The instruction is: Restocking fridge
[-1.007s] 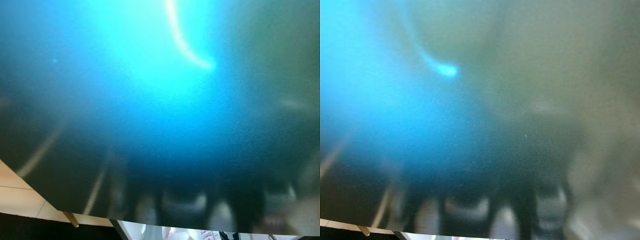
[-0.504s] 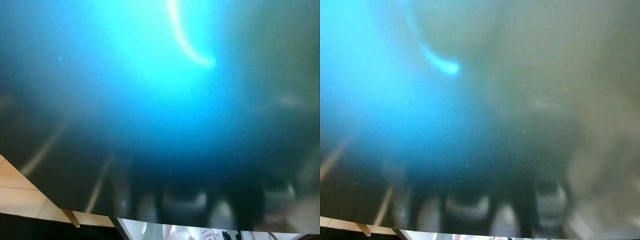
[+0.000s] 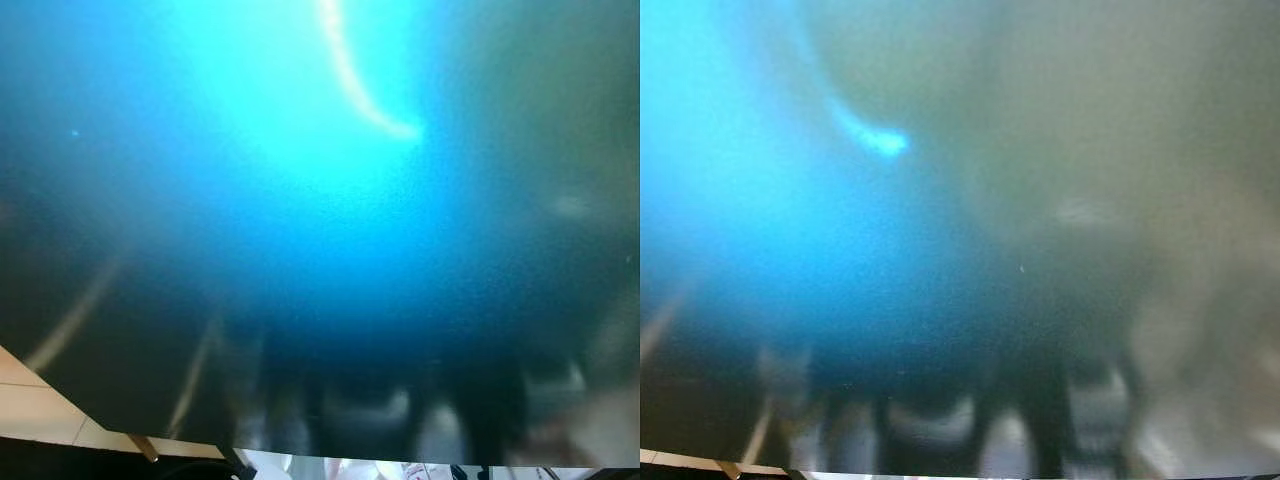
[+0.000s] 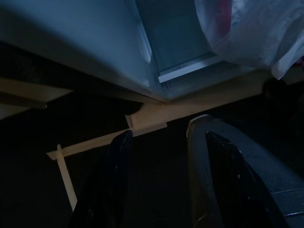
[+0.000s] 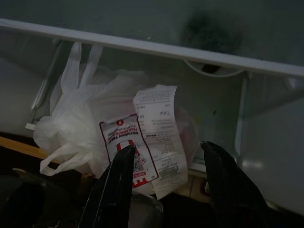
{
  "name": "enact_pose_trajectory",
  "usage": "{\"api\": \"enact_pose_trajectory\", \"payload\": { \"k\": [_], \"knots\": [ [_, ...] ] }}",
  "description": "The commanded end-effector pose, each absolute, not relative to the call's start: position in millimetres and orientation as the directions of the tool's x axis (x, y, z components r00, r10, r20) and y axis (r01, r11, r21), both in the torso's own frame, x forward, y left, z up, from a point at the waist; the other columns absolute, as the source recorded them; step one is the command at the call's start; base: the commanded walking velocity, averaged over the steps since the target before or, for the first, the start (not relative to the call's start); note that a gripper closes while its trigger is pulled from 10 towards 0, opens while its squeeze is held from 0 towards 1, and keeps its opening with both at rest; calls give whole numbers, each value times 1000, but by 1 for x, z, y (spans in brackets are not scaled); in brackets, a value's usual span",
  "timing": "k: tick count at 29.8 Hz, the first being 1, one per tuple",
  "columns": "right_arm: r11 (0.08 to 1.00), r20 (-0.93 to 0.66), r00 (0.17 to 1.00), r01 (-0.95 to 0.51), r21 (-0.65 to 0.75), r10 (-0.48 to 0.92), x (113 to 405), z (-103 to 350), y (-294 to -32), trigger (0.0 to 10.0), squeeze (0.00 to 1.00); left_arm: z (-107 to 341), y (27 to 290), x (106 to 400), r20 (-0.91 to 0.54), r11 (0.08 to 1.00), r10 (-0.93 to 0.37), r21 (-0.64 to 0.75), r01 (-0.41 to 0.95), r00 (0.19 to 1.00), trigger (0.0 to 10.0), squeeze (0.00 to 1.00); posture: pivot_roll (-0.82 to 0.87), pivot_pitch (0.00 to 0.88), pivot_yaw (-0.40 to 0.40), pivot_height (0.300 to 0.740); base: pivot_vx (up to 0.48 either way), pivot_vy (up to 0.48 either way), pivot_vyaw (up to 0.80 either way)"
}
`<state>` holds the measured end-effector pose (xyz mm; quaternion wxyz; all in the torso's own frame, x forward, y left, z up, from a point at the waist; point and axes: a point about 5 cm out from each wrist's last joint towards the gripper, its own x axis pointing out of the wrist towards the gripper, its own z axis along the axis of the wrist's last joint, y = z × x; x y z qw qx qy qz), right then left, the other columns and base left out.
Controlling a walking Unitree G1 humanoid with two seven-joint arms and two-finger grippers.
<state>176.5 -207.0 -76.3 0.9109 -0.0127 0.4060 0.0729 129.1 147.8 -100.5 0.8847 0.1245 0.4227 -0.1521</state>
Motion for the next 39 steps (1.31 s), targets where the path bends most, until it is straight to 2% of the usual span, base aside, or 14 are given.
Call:
{"api": "enact_pose_trajectory", "payload": {
  "k": [1,9,11,16,33,39],
  "knots": [
    [990,-743,658,-131,49,124,175,-78,-205,10000,0,-110,146,105,-842,937,-152,44,347,517,10000,0,-57,71,42,740,0,0,0],
    [990,-745,654,-128,60,129,175,-78,-202,10000,0,-112,141,99,-855,950,-152,11,311,495,10000,0,-52,70,40,740,0,0,0],
    [990,-745,654,-128,62,131,176,-78,-201,10000,0,-109,150,103,-834,953,-159,9,302,528,10000,0,-58,68,40,740,0,0,0],
    [990,-745,654,-128,62,132,176,-78,-201,10000,0,-107,156,106,-816,955,-168,5,298,553,10000,0,-64,67,40,740,0,0,0],
    [990,-748,652,-128,52,123,171,-79,-206,10000,0,-107,156,103,-809,957,-184,-16,291,558,10000,0,-85,62,42,740,-324,0,0],
    [990,-743,657,-131,51,126,174,-77,-207,10000,0,-107,157,102,-815,961,-168,-11,276,554,10000,0,-86,65,41,740,0,0,0]
  ]
}}
